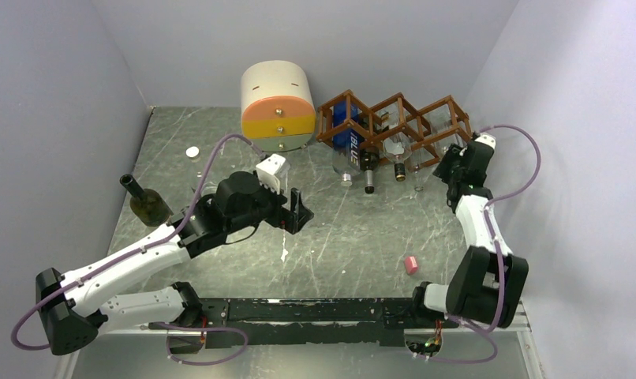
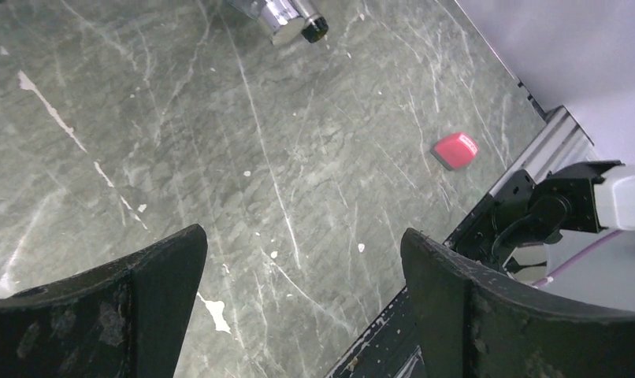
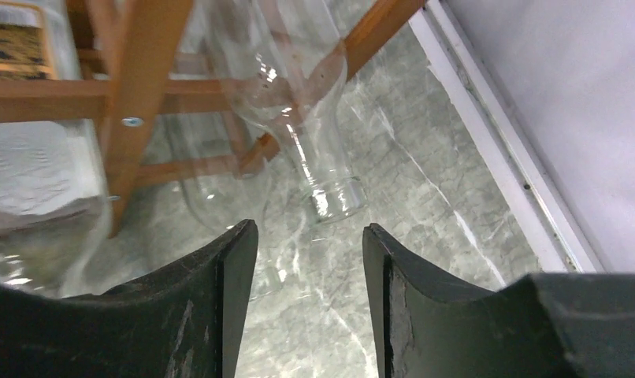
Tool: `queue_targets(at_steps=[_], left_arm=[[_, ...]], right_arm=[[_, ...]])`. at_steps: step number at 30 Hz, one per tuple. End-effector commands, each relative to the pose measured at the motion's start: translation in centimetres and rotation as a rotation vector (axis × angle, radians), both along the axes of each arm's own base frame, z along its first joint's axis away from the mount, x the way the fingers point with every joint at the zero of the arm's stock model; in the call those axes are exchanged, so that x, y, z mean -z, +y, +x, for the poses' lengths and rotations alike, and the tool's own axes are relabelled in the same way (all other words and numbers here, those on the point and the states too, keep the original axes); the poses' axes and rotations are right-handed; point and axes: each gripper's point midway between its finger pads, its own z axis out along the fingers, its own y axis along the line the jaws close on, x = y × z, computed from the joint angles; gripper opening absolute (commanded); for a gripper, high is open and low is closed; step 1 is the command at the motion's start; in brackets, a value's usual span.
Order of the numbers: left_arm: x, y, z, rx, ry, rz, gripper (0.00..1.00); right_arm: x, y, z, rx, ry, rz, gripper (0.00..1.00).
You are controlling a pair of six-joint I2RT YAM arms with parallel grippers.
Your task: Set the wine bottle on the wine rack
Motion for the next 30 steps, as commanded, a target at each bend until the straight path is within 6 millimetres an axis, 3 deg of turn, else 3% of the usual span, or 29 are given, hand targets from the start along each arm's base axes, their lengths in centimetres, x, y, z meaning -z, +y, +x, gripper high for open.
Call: queue_targets(at_steps=[1, 8, 12, 16, 22, 30], left_arm=[[-2.6, 1.4, 1.6, -0.117, -0.078, -0.037, 0.97], [-4.3, 6.1, 5.5, -0.428, -0.170, 0.066, 0.97], [-5.9, 10.2, 7.2, -0.617, -0.241, 0.140, 0.97], [-6.9, 14.5, 8.3, -0.779, -0.251, 0.160, 0.97], [-6.5, 20.8, 9.7, -0.979, -0.169, 0.154, 0.97], [-3.4, 24.4, 11.7, -1.040, -0.021, 0.189, 0.97]], right_arm=[[-4.3, 1.3, -1.3, 0.003, -0.098, 0.038, 0.56], [-8.1, 2.7, -4.4, 0.036, -0.082, 0.126, 0.61], [-9.8, 4.2, -5.5, 0.025, -0.058, 0.213, 0.61], [-10.9, 6.9, -6.3, -0.101, -0.082, 0.270, 0.61], [-15.1, 11.1, -8.4, -0.336, -0.224, 0.296, 0.61], [-18.1, 14.9, -10.7, -0.569, -0.277, 0.318, 0.61]])
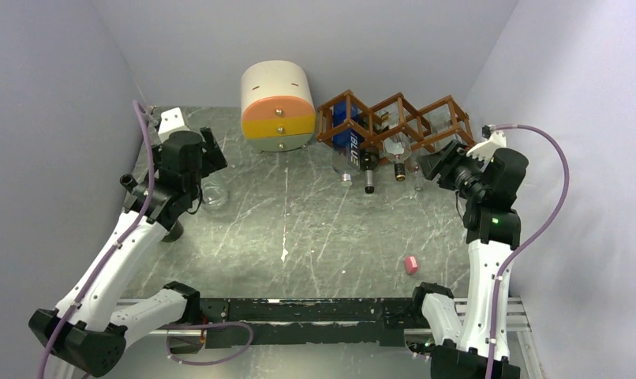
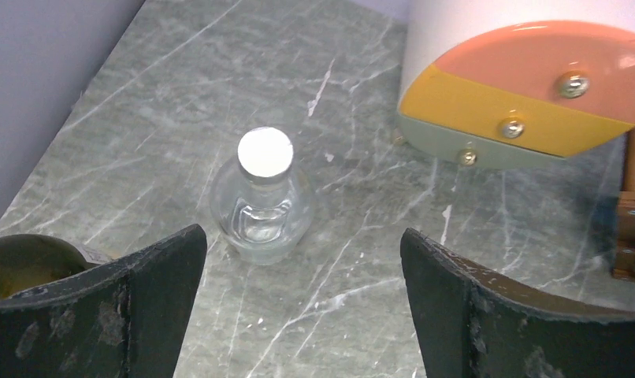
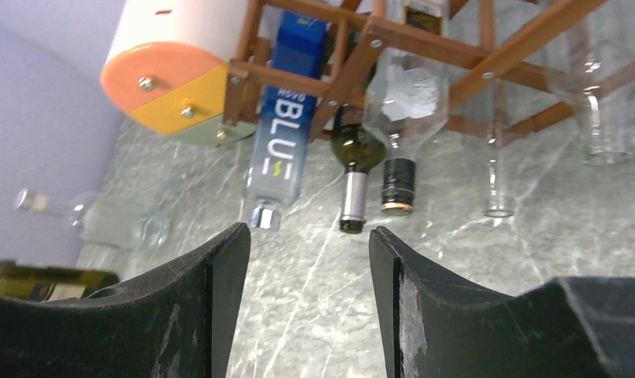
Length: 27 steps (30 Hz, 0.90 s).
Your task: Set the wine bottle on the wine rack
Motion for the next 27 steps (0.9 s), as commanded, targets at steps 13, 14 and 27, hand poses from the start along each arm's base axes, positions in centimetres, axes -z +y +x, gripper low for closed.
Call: queue_targets(at_steps=[13, 14, 27], left_arm=[[6.5, 2.3, 4.1, 0.015, 0.261, 0.020, 0.66], [6.7, 2.3, 4.3, 0.015, 0.263, 0.024, 0.61], [5.6, 1.8, 4.4, 0.110, 0.252, 0.090, 0.32]], right_arm=[[-2.6, 6.4, -3.9, -0.333, -0.117, 0.012, 0.61], [-2.5, 6.5, -4.0, -0.337, -0.117, 0.006, 0.61], [-1.8, 7.8, -4.1, -0.398, -0.101, 0.008, 0.60]])
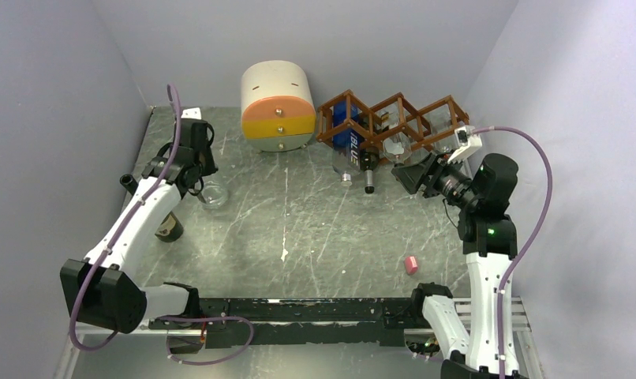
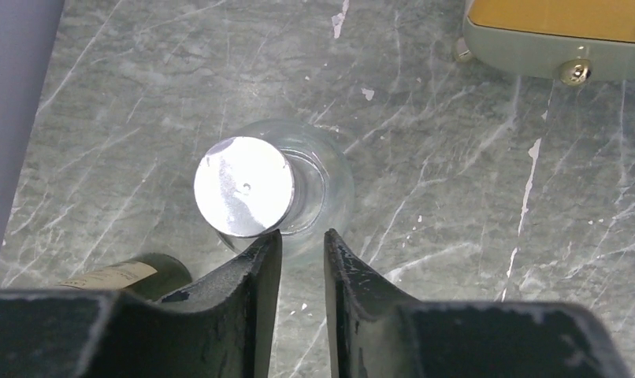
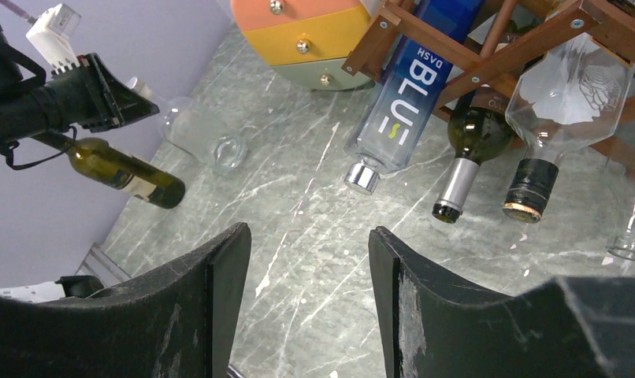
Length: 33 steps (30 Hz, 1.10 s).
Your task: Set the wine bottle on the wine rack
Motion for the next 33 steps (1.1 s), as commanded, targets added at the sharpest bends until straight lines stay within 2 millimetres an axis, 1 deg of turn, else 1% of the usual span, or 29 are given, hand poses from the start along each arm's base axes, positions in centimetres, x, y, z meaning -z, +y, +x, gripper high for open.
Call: queue_targets(at_steps=[1, 3, 4, 5, 7, 9, 10, 14, 17, 19, 23, 25, 31, 33], left_arm=[[-3.1, 0.5, 0.2, 0.004, -0.071, 0.009, 0.40], [-3.1, 1.4, -0.2, -0.053, -0.057, 0.031, 0.60], [-3.1, 1.8, -0.3, -0.072, -0.055, 0.039, 0.67], [-3.1, 2.0, -0.3, -0.086, -0.057, 0.047, 0.72], [-3.1, 2.2, 0.0, -0.099, -0.067, 0.048, 0.76], [-3.3, 1.9, 0.7, -0.096, -0.080, 0.031, 0.74], [-3.3, 1.8, 1.1, -0.095, -0.083, 0.024, 0.71], [-3.3, 2.0, 2.1, -0.121, -0.065, 0.036, 0.52], [-3.5, 1.9, 2.8, -0.118, -0.083, 0.039, 0.44], [-3.1, 1.6, 3.2, -0.094, -0.068, 0.047, 0.36], [-2.3, 0.6, 3.1, -0.013, -0.015, 0.041, 0.26], [-2.6, -0.4, 2.8, 0.040, -0.012, 0.016, 0.23], [-6.0, -4.7, 1.0, 0.233, -0.069, -0.085, 0.22], [-6.7, -6.4, 0.3, 0.294, -0.082, -0.104, 0.22]], right_arm=[[0.0, 0.4, -0.3, -0.021, -0.014, -0.005, 0.60], [0.2, 0.4, -0.2, -0.021, -0.011, -0.003, 0.60], [0.2, 0.4, -0.2, -0.022, -0.010, -0.003, 0.60], [0.2, 0.3, -0.1, -0.021, -0.008, -0.002, 0.60], [0.2, 0.3, -0.1, -0.019, -0.009, -0.002, 0.60], [0.2, 0.3, 0.0, -0.018, -0.009, -0.001, 0.60], [0.2, 0.3, 0.0, -0.019, -0.010, 0.000, 0.60], [0.0, 0.3, 0.3, -0.019, -0.008, -0.005, 0.60], [0.1, 0.3, 0.5, -0.022, -0.005, -0.008, 0.61], [0.3, 0.5, 0.5, -0.033, -0.001, -0.003, 0.61], [0.3, 0.9, 0.5, -0.057, 0.000, -0.008, 0.60], [0.2, 1.1, 0.5, -0.067, -0.001, -0.012, 0.60], [-0.1, 1.7, 0.7, -0.083, 0.003, -0.003, 0.60], [-0.4, 2.1, 0.7, -0.091, -0.002, 0.004, 0.60]])
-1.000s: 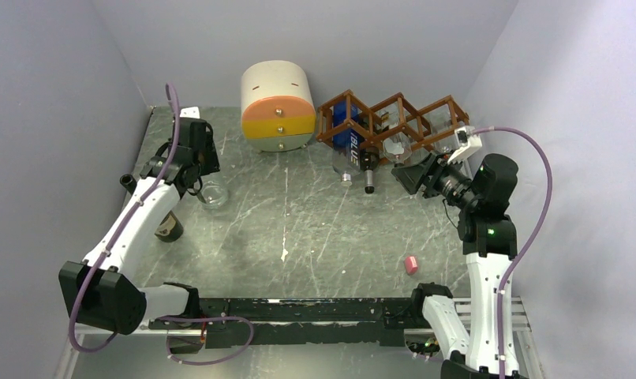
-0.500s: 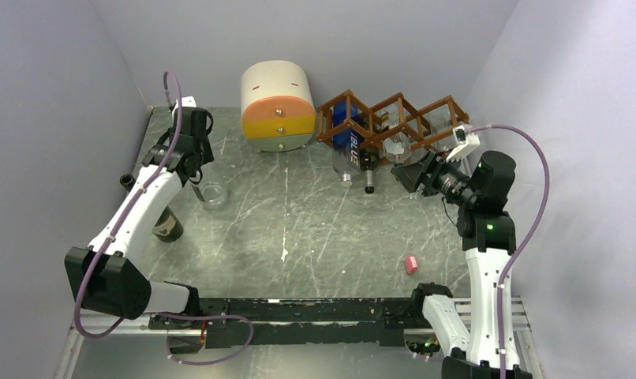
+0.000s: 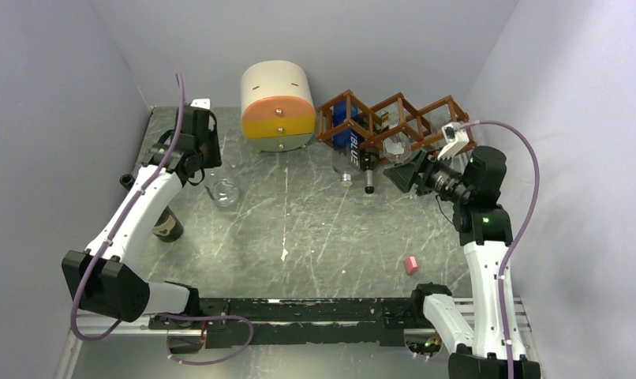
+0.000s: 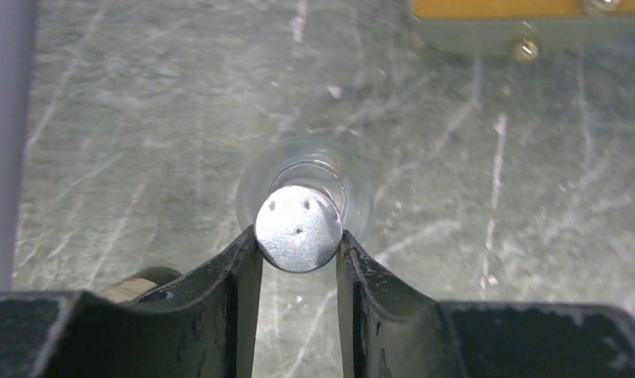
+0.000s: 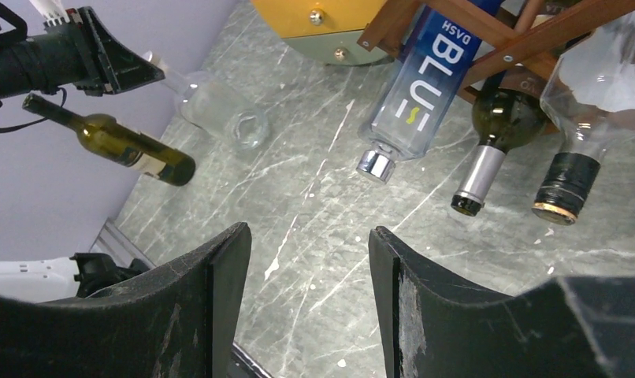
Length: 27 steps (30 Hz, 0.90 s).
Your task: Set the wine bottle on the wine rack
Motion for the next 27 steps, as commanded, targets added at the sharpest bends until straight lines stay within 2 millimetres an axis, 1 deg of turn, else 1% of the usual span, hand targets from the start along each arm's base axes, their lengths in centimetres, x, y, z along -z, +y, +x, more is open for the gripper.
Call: queue_targets(at_steps=[1, 3, 5, 9, 12, 14, 15, 17, 18, 20, 21, 24, 25, 27], left_arm=[[-4.9, -5.7, -1.3, 0.215, -0.101, -0.131, 0.22], [-5.1, -7.4, -2.0, 0.253, -0.097, -0.151, 0.22], [-5.2, -9.4, -2.6, 0.281, -0.088, -0.159, 0.22], [-4.5, -12.8, -3.6, 0.337, -0.057, -0.158, 0.22], [-4.1, -14.5, -4.1, 0.368, -0.042, -0.149, 0.24], [-3.6, -15.3, -4.5, 0.399, -0.029, -0.145, 0.27], [-3.2, -15.5, -4.6, 0.413, -0.022, -0.137, 0.31], [-2.6, -15.1, -4.7, 0.404, -0.023, -0.114, 0.41], [-2.3, -14.9, -4.7, 0.399, -0.023, -0.108, 0.48], [-2.2, -14.7, -4.9, 0.400, -0.035, -0.108, 0.58], [-2.3, -14.8, -5.0, 0.405, -0.048, -0.118, 0.65], [-3.5, -15.2, -5.4, 0.436, -0.089, -0.158, 0.80], [-4.1, -15.2, -5.6, 0.443, -0.110, -0.172, 0.82], [-5.7, -14.9, -5.7, 0.431, -0.166, -0.192, 0.83]], right_arm=[[-1.9, 1.0, 0.1, -0.029, -0.061, 0.009, 0.60], [-1.8, 1.7, 0.3, -0.037, -0.062, 0.002, 0.60], [-1.5, 2.9, 0.4, -0.050, -0.052, -0.012, 0.60], [-0.7, 5.6, 0.7, -0.074, -0.033, -0.043, 0.59], [-0.1, 7.7, 0.8, -0.098, -0.021, -0.068, 0.59], [0.5, 9.2, 0.8, -0.120, -0.012, -0.084, 0.59], [0.6, 10.1, 0.7, -0.135, -0.010, -0.090, 0.59], [1.2, 11.8, 0.4, -0.163, -0.007, -0.110, 0.59], [1.5, 12.7, 0.2, -0.180, -0.008, -0.125, 0.59], [2.0, 14.2, -0.1, -0.205, -0.019, -0.156, 0.60], [2.2, 14.9, 0.0, -0.205, -0.029, -0.168, 0.60], [3.1, 17.1, -0.3, -0.240, -0.040, -0.198, 0.63], [3.5, 17.8, -0.2, -0.249, -0.042, -0.213, 0.64], [4.1, 18.8, -0.1, -0.259, -0.048, -0.229, 0.65]])
